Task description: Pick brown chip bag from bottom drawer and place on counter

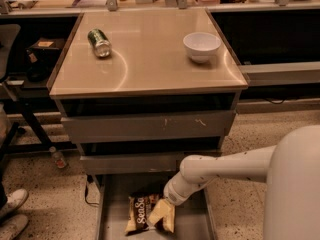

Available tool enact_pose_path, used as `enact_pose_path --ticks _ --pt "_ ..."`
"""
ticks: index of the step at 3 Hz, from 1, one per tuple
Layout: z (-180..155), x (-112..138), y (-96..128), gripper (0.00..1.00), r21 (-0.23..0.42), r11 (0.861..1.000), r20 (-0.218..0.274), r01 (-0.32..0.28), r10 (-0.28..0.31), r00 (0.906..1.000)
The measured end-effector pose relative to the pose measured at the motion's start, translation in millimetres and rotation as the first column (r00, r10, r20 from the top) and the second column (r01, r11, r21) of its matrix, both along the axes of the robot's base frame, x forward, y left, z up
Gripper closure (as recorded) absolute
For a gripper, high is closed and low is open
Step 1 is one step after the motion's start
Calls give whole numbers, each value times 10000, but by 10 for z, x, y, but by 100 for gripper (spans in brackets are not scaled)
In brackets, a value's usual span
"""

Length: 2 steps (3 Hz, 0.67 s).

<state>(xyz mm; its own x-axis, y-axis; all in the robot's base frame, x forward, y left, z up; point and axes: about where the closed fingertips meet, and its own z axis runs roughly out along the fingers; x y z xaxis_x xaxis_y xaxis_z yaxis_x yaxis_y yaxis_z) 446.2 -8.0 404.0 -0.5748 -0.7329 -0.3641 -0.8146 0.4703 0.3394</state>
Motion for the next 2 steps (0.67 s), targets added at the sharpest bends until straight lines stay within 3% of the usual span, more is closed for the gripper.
enact_pose_path --ticks 1,2 --pt "-399 14 179 0 354 9983 -394 462 -448 9982" --pt "-401 12 181 0 355 9983 -397 459 -445 9982"
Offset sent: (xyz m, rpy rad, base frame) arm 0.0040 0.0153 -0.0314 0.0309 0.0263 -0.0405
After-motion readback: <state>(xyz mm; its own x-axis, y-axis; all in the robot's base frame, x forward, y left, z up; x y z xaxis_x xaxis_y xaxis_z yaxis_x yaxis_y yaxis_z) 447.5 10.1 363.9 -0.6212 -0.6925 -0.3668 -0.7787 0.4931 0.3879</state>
